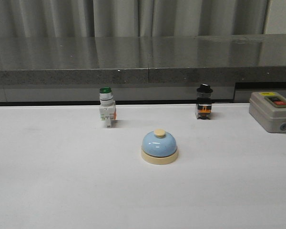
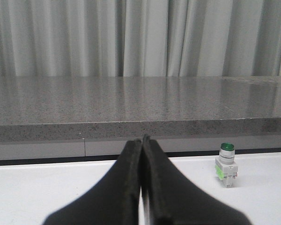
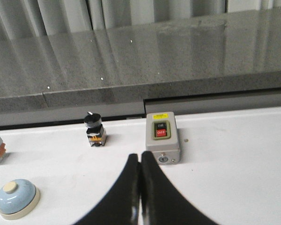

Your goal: Place and press bell with both arms

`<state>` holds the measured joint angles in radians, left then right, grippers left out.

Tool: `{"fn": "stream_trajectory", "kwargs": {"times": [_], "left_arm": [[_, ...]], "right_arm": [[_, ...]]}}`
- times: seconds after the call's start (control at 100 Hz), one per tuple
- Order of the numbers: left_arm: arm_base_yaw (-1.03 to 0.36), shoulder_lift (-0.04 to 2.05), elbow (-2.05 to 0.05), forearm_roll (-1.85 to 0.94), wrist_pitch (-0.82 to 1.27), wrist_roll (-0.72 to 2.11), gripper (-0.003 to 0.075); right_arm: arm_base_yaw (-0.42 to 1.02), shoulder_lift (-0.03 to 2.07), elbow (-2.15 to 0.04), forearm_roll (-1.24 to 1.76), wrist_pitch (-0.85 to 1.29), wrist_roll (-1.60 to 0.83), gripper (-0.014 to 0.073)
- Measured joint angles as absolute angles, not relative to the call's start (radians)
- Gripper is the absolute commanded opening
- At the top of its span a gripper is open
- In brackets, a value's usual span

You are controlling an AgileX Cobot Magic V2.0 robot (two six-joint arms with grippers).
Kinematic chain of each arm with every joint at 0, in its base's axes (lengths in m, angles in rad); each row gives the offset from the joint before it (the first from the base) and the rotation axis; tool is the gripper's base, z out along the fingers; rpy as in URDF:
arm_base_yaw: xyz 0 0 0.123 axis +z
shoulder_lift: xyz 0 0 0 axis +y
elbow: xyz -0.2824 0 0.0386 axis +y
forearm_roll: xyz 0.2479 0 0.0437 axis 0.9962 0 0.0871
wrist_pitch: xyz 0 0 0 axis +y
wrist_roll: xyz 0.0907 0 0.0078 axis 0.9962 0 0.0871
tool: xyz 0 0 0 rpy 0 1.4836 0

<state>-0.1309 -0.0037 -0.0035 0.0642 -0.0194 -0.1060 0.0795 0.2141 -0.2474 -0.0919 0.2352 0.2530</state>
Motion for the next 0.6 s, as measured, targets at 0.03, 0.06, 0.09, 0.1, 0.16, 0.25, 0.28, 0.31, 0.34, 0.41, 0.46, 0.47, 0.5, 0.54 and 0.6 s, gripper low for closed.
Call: {"fn": "stream_trajectory", "kwargs": {"times": [0.03,0.06,0.09,0.1,0.16,0.25,0.28,0.31,0.34,0.41,0.46,0.47,0.5,0.54,0.6], "left_arm": [[-0.131,-0.004,-0.004,0.064,-0.019,-0.106,-0.0021],[-0.131,-0.004,-0.004,0.064,-0.019,-0.106,-0.0021],[-0.131,-0.004,-0.004,0.064,-0.019,-0.106,-0.0021],[-0.131,-0.004,-0.004,0.064,-0.019,-0.106,-0.0021],[-0.131,-0.004,-0.004,0.064,-0.019,-0.106,-0.0021],[-0.131,-0.004,-0.004,0.064,-0.019,-0.106,-0.0021],[-0.131,-0.004,-0.004,0.064,-0.019,-0.106,-0.0021],[-0.131,-0.004,-0.004,0.064,-0.019,-0.106,-0.0021],[-0.131,-0.004,-0.004,0.064,-0.019,-0.106,-0.0021],[-0.131,-0.004,-0.004,0.064,-0.019,-0.106,-0.0021],[-0.131,-0.004,-0.004,0.064,-0.019,-0.106,-0.0021],[-0.131,-0.004,-0.004,0.064,-0.019,-0.106,-0.0021],[-0.131,-0.004,-0.004,0.064,-0.019,-0.106,-0.0021],[-0.131,-0.004,-0.004,0.064,-0.019,-0.106,-0.0021],[-0.131,-0.004,-0.004,0.064,-0.019,-0.106,-0.0021]], "right_arm": [[0.08,0.259,-0.273,-0.092,0.252,0.253,-0.0064],[0.08,0.297,-0.299,-0.092,0.274,0.253,-0.0064],[0.08,0.336,-0.331,-0.092,0.294,0.253,-0.0064],[0.08,0.356,-0.338,-0.092,0.298,0.253,-0.0064],[0.08,0.436,-0.398,-0.092,0.344,0.253,-0.0064],[0.08,0.568,-0.479,-0.092,0.418,0.253,-0.0064],[0.08,0.608,-0.512,-0.092,0.44,0.253,-0.0064],[0.08,0.657,-0.538,-0.092,0.462,0.253,-0.0064],[0.08,0.696,-0.563,-0.092,0.489,0.252,-0.0064],[0.08,0.784,-0.622,-0.092,0.543,0.252,-0.0064],[0.08,0.841,-0.66,-0.092,0.58,0.252,-0.0064],[0.08,0.857,-0.67,-0.092,0.585,0.252,-0.0064],[0.08,0.887,-0.689,-0.092,0.607,0.252,-0.0064],[0.08,0.927,-0.713,-0.092,0.626,0.252,-0.0064],[0.08,0.97,-0.742,-0.085,0.651,0.252,-0.0064]]}}
